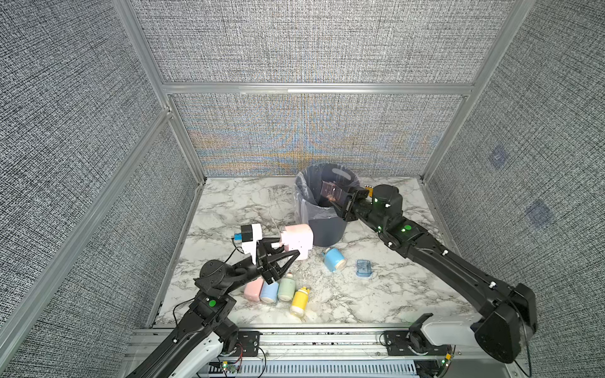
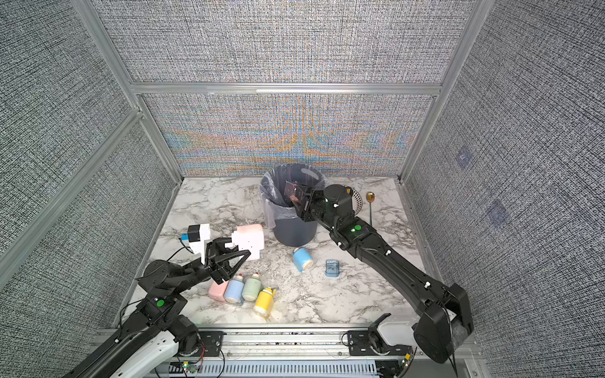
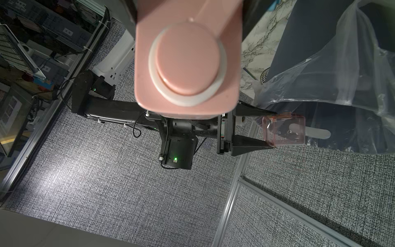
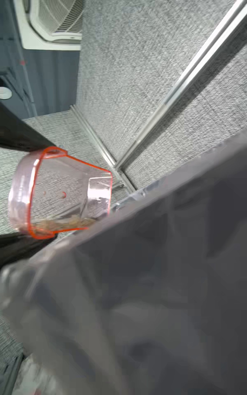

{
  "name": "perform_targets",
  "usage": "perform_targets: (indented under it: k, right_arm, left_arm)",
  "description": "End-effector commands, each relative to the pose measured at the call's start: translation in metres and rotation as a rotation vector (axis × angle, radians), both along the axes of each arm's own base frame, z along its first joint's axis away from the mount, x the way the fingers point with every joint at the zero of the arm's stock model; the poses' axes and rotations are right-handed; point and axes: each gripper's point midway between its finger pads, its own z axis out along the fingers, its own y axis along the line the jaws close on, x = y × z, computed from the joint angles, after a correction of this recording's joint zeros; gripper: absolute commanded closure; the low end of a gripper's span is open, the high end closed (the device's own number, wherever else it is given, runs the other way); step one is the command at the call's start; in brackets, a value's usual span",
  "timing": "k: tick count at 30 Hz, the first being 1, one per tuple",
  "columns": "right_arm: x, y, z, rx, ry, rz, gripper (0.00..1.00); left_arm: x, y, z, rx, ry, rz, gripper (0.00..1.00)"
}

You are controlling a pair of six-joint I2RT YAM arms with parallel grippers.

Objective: Take out the pencil sharpener tray and clean the shavings
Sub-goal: Pour the shavings into the trash bin.

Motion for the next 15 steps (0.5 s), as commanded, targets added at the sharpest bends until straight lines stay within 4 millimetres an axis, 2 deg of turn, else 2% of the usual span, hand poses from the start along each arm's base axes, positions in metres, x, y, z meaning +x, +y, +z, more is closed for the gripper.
perform_targets:
  k: [1, 6, 9, 11, 15]
  right_arm:
    - [0.000, 0.005, -0.016, 0.224, 0.260, -0.043, 1.00]
    - [0.007, 0.008, 0.032, 0.213, 0.169, -0.031, 1.00]
    - [0.007, 0.006, 0.044, 0.215, 0.145, -0.033, 1.00]
    - [0.006, 0.003, 0.039, 0.208, 0.151, -0.043, 1.00]
    - [-0.001, -0.002, -0.005, 0.212, 0.233, -0.054, 1.00]
  left_arm:
    - [-0.001, 0.002, 0.010, -0.030, -0.031, 0.008, 0.84]
    - [-0.001, 0.002, 0.010, -0.028, -0.033, 0.007, 0.84]
    - [0.001, 0.001, 0.009, -0.024, -0.030, 0.009, 0.84]
    - [0.001, 0.001, 0.009, -0.025, -0.030, 0.009, 0.84]
    - [0.002, 0.001, 0.007, -0.026, -0.025, 0.009, 0.84]
